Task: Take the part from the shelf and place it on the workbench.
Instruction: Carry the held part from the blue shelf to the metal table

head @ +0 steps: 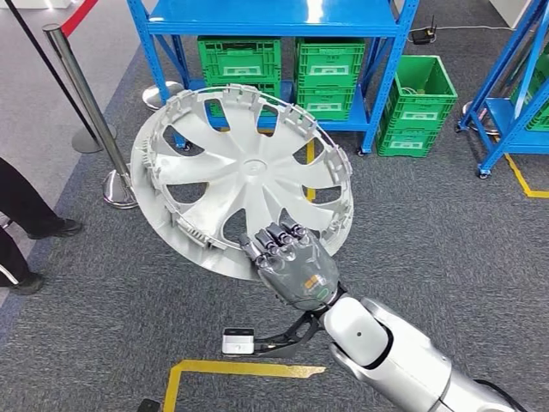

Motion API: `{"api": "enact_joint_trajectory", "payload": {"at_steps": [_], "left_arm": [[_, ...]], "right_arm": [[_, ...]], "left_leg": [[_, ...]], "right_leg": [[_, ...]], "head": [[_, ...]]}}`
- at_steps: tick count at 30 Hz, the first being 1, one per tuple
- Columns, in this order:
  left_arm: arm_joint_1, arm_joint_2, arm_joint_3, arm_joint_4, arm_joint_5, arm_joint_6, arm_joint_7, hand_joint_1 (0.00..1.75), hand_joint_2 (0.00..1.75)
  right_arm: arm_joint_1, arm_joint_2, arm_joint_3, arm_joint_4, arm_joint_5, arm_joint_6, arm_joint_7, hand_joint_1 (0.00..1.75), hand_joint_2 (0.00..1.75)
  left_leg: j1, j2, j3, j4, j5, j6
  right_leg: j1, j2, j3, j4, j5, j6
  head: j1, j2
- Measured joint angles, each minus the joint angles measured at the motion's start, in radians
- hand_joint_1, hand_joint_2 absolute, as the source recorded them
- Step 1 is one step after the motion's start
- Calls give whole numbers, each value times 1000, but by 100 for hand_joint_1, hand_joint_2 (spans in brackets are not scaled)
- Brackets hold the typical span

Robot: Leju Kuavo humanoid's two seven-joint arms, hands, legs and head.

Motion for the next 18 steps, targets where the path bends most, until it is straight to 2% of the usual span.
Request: {"api": "enact_joint_trajectory", "payload": {"at_steps": [1,2,3,4,5,7,8,9,11,12,13,14,16,17,18], "left_arm": [[-1,0,0,0,-1,0,0,0,0],[-1,0,0,0,-1,0,0,0,0],[-1,0,0,0,-2,0,0,0,0],[-1,-1,0,0,-3,0,0,0,0],[-1,-2,0,0,-4,-1,0,0,0],[-1,-1,0,0,-8,-1,0,0,0],[0,0,0,0,-9,-1,0,0,0],[0,1,1,0,-9,0,0,0,0],[0,1,1,0,-10,0,0,0,0],[0,2,1,0,-10,0,0,0,0],[0,2,1,0,-10,0,0,0,0],[0,2,1,0,-11,0,0,0,0],[2,2,1,0,-11,0,0,0,0],[3,2,1,0,-12,0,0,0,0],[4,3,1,0,-12,0,0,0,0]], "right_arm": [[6,2,-7,0,0,-1,-5,175,175],[13,3,-13,0,0,-1,-11,175,175],[21,5,-19,0,0,-1,-18,175,175],[29,6,-25,0,0,-2,-25,175,175],[34,8,-30,0,0,-2,-31,175,175],[36,12,-39,-1,0,-3,-37,175,175],[35,14,-41,-2,0,-4,-36,175,175],[34,17,-44,-2,0,-6,-34,175,175],[34,19,-49,-3,0,-8,-30,175,175],[35,20,-51,-4,0,-9,-29,175,175],[35,21,-53,-4,0,-9,-29,175,175],[35,22,-54,-4,0,-10,-29,175,175],[35,24,-54,-4,0,-10,-28,175,175],[35,25,-54,-4,0,-10,-28,175,175],[36,25,-54,-4,0,-10,-28,175,175]], "left_leg": [[1,4,-2,0,1,1],[1,8,-4,1,2,-1],[3,14,-6,2,2,-3],[6,20,-8,4,2,-7],[11,27,-12,9,2,-14],[17,41,-20,27,-4,-32],[18,48,-23,37,-7,-41],[17,53,-24,44,-9,-50],[18,66,-23,46,-7,-62],[21,64,-23,49,-12,-68],[24,54,-28,64,-29,-72],[25,37,-40,99,-59,-74],[22,3,-86,230,-142,-72],[18,-4,-110,297,-174,-68],[14,-8,-122,339,-188,-62]], "right_leg": [[-4,0,-28,67,-35,6],[-9,0,-53,124,-58,12],[-13,-1,-64,152,-64,19],[-18,-3,-56,141,-51,25],[-22,-8,-27,89,-22,31],[-28,-39,44,-44,25,42],[-28,-49,65,-81,35,39],[-26,-53,69,-92,36,32],[-24,-34,63,-81,40,8],[-24,-26,59,-79,44,-1],[-24,-16,57,-78,49,-9],[-23,-7,53,-78,54,-16],[-19,12,46,-78,61,-27],[-15,23,42,-77,63,-31],[-10,36,40,-77,66,-33]], "head": [[1,0],[1,0],[1,0],[1,0],[1,0],[2,0],[2,0],[3,0],[2,0],[2,0],[2,0],[0,0],[-1,0],[-2,0],[-2,0]]}}
